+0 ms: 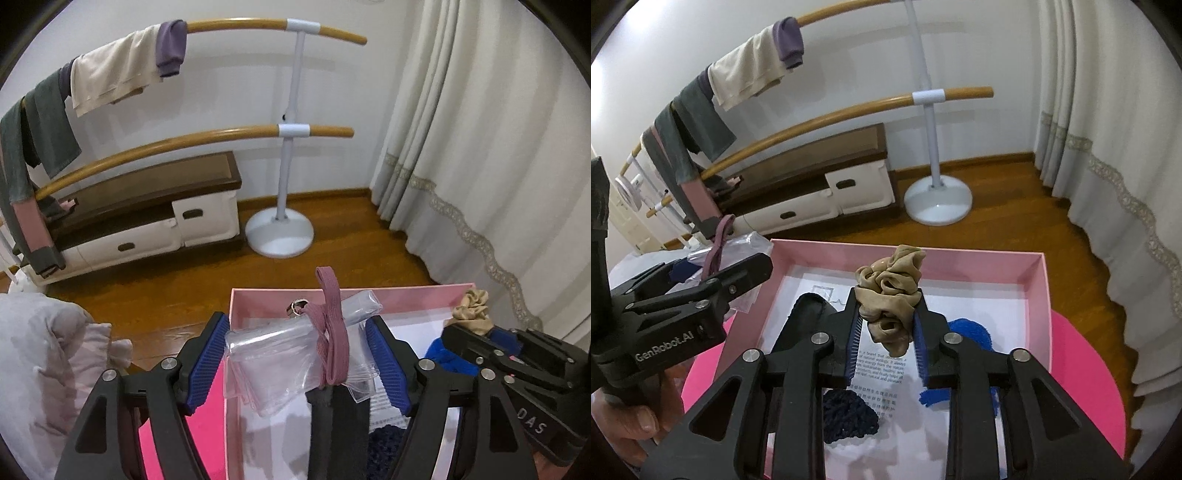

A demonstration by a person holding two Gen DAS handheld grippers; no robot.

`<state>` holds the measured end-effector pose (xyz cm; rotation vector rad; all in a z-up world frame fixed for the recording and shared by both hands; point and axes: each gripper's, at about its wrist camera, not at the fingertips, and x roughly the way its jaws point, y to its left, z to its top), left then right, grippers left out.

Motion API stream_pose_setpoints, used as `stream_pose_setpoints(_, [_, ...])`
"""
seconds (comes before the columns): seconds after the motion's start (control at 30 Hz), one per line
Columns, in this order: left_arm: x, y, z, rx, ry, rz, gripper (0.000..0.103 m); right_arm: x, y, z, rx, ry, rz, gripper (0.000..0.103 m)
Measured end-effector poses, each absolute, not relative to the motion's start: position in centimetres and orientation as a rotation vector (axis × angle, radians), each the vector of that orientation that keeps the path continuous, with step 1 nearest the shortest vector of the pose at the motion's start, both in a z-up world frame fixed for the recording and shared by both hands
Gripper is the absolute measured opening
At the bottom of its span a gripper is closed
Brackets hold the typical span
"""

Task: Organize soft objects
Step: 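Carry the pouch and beige scrunchie into the pink box and open both tools, then lift both tools out of the box back over the table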

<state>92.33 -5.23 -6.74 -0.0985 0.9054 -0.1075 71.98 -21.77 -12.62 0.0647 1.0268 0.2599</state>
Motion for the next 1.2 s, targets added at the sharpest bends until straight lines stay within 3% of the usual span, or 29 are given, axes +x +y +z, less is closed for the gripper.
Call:
stream_pose_setpoints(0.1, [93.6, -5.1, -6.9, -0.102, 0.929, -0.101, 0.081, 71.9, -22.2, -12.8, 0.081, 1.026, 0.239, 0.042])
stream_pose_setpoints(0.2, [94.2, -4.8, -6.5, -0.108, 0.918, -0.089, 0.095, 71.6, -22.6, -12.7, 0.092, 1.022, 0.236, 0.068])
stream_pose_setpoints(0.23, [94.5, -4.7, -6.3, -0.109, 0.912, -0.084, 0.097, 71.4, -22.7, -12.5, 0.092, 1.013, 0.229, 0.080])
stream_pose_setpoints(0.33, [93.7, -4.3, -5.5, -0.108, 0.891, -0.064, 0.103, 70.6, -23.3, -11.8, 0.106, 0.985, 0.198, 0.102])
stream_pose_setpoints(0.83, [85.0, -3.7, 1.0, -0.072, 0.688, -0.004, 0.103, 62.8, -23.6, -4.3, 0.119, 0.861, 0.175, 0.103])
stream_pose_setpoints(1.2, [66.9, -3.0, 2.4, -0.060, 0.529, 0.008, 0.103, 52.3, -23.4, 1.6, 0.097, 0.703, 0.154, 0.103])
